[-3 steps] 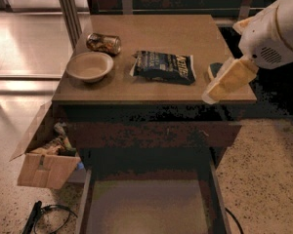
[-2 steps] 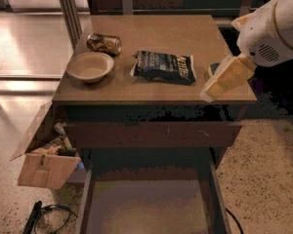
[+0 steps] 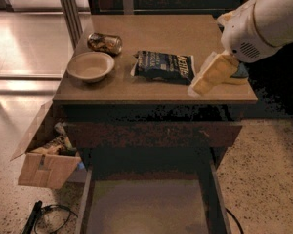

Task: Place blue chip bag into middle drawer

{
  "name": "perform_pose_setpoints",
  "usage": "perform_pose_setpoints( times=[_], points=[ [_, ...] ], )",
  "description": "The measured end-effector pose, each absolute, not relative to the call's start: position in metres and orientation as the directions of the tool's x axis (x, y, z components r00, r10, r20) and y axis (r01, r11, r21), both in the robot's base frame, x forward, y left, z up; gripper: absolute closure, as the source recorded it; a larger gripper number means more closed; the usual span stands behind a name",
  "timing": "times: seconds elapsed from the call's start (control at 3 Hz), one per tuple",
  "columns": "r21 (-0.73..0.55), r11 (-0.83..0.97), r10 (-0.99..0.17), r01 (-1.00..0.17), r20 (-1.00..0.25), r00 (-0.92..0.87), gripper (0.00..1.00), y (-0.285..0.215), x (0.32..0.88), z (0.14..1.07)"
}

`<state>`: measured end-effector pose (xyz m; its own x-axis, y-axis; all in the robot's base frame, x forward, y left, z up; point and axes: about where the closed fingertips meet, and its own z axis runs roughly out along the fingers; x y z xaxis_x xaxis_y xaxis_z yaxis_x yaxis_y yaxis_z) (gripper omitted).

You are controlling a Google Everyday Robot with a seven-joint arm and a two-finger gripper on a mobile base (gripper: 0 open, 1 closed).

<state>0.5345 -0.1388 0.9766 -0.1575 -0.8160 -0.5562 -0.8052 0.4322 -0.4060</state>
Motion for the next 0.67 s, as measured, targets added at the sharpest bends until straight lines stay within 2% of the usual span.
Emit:
perform_pose_setpoints(
  times=[0.67],
  points=[
    [-0.333,0.477,-0.745,-0.813,-0.645,-0.173,0.0,-0.112,0.596,0.944]
  ],
)
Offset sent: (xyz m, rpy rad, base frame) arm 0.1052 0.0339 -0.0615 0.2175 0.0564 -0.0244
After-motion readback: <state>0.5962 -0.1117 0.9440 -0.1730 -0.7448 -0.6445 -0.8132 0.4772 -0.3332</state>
